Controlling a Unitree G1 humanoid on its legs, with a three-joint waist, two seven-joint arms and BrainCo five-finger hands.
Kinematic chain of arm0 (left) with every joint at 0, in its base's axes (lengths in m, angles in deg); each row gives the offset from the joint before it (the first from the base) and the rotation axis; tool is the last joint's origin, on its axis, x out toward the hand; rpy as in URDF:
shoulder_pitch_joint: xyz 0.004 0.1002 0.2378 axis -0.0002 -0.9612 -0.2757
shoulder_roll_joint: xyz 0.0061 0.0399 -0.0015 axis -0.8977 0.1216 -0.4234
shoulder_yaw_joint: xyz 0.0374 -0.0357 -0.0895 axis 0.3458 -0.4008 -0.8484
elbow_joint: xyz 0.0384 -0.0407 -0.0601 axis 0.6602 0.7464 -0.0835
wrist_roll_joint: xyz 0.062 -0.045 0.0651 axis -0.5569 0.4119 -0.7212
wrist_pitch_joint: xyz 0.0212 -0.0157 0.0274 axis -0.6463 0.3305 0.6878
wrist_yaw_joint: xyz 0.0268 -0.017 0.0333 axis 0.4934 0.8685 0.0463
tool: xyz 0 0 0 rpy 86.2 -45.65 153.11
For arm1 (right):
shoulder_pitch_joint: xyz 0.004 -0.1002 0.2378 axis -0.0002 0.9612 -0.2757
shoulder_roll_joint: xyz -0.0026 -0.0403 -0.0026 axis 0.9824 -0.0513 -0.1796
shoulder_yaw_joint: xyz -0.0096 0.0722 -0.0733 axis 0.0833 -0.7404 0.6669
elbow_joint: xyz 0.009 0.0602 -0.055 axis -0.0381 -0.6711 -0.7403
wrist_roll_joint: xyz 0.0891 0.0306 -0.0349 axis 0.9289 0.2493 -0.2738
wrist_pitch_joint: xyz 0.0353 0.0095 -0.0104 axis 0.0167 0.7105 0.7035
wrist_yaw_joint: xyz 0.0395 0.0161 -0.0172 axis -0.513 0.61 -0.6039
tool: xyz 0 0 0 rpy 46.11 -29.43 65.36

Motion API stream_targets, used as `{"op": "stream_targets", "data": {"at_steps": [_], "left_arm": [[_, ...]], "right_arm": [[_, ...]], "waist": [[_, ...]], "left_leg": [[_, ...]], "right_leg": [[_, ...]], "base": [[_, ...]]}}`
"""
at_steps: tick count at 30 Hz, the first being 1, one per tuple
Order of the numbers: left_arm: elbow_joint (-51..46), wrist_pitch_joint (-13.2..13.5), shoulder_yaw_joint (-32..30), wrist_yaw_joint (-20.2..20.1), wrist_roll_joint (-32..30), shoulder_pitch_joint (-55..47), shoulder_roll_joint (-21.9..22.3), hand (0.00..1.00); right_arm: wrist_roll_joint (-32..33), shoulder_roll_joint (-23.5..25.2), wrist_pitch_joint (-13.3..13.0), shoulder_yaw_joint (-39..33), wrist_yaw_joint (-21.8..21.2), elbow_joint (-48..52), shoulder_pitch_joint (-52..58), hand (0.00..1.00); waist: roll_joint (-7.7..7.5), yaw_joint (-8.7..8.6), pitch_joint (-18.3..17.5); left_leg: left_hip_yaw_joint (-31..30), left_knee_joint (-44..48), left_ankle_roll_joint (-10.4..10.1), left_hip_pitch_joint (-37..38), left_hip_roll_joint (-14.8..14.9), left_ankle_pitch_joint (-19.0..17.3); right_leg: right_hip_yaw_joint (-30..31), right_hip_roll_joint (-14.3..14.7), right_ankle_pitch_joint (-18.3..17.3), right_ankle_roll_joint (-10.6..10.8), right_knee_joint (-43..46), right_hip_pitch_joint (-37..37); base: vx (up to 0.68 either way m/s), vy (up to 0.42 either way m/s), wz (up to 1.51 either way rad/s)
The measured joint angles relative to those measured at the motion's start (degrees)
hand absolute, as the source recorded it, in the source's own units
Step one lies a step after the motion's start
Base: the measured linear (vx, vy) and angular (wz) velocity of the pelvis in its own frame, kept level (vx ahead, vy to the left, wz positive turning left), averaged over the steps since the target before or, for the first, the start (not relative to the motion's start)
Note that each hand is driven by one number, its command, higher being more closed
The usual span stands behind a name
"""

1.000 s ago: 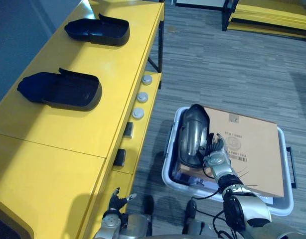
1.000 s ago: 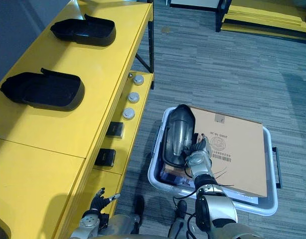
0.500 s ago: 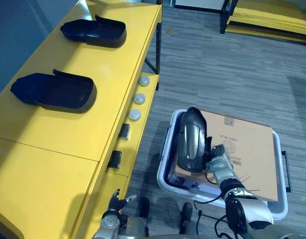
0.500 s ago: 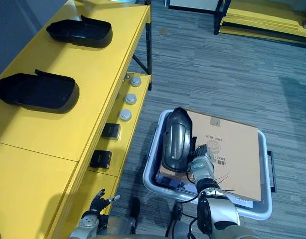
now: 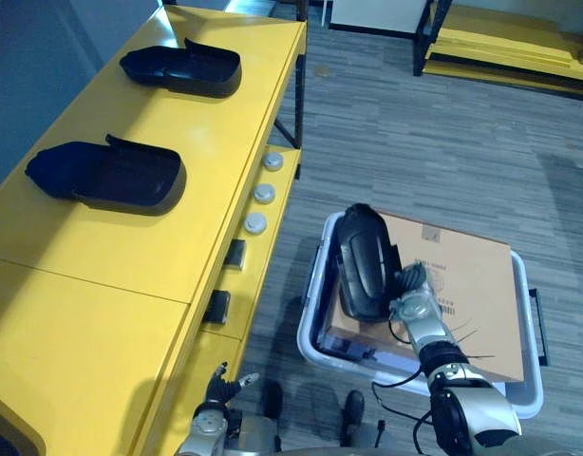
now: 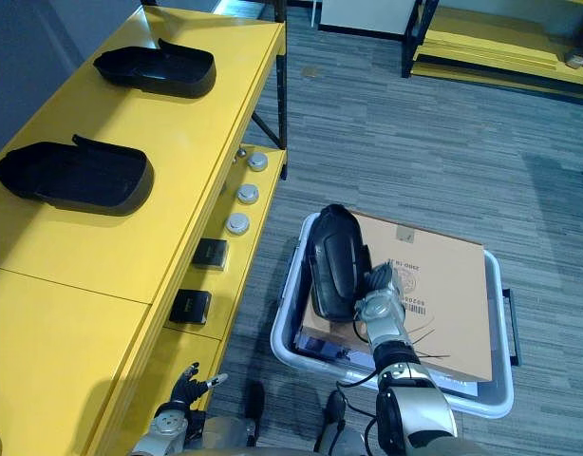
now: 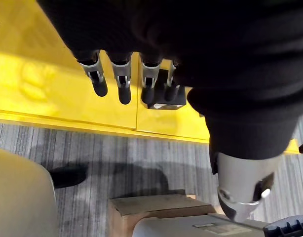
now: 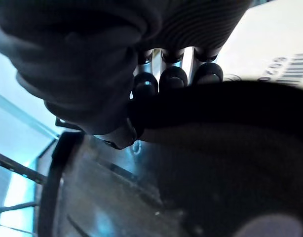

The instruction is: Walk over and take plastic housings, then place them on the shelf

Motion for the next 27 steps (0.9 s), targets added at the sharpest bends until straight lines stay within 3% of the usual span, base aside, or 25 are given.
{"op": "stream_targets", "data": {"at_steps": [5, 7, 16, 20, 27], "left_arm": [[-14.60, 0.26, 0.46, -0.03, 0.92, -3.32, 1.01, 0.00], [-23.52, 0.92, 0.53, -0.01, 0.92, -4.04, 1.30, 0.00], [-51.05, 2.70, 0.42, 2.29, 0.57, -6.31, 2.77, 0.00], [-56.32, 2.88, 1.55, 4.25, 0.50, -4.35, 3.56, 0.00], [-56.87, 2.76, 7.01, 6.54, 0.66, 2.98, 4.16, 0.00]], "right_arm": [[-0.04, 0.01, -0.88, -0.58, 1.67, 11.57, 6.53, 1.00], [-0.06, 0.60, -1.65, -0.35, 1.68, 15.60, 8.23, 1.00], [-2.37, 2.09, -3.79, 3.75, 1.32, 32.30, 13.60, 1.00], [-2.39, 3.22, -5.71, 8.08, 1.18, 37.83, 13.55, 1.00], [-2.44, 6.34, -7.91, 18.43, -0.10, 41.47, 11.75, 1.00]], "waist": [[0.06, -0.70, -1.94], [0.17, -1.82, -2.40], [2.03, -1.84, -4.62], [1.89, -1.79, -5.59], [1.51, -1.85, -6.52]], "left_leg": [[-0.32, 0.33, 0.02, 0.02, -0.06, -0.02], [-1.15, 0.87, 0.03, 0.01, 0.19, -0.12], [-1.00, 1.38, -0.14, 0.14, 0.53, -0.65], [-0.86, 1.30, -0.14, 0.88, 0.56, -0.66], [-0.29, 1.22, -0.13, 1.90, 0.53, -0.68]], "right_leg": [[-0.17, -0.03, 0.15, 0.22, -0.59, 0.45], [-0.82, -0.07, 0.16, 0.23, -0.83, 1.15], [-0.78, 0.06, 0.13, 0.25, -0.82, 1.29], [-0.93, 0.08, 0.13, 0.25, -1.06, 2.13], [-0.61, 0.02, 0.14, 0.24, -1.07, 2.97]], "base": [[0.02, -0.006, 0.02], [-0.03, -0.021, 0.13], [-0.05, -0.014, -0.02], [0.00, 0.000, 0.00], [-0.01, -0.001, -0.02]]}}
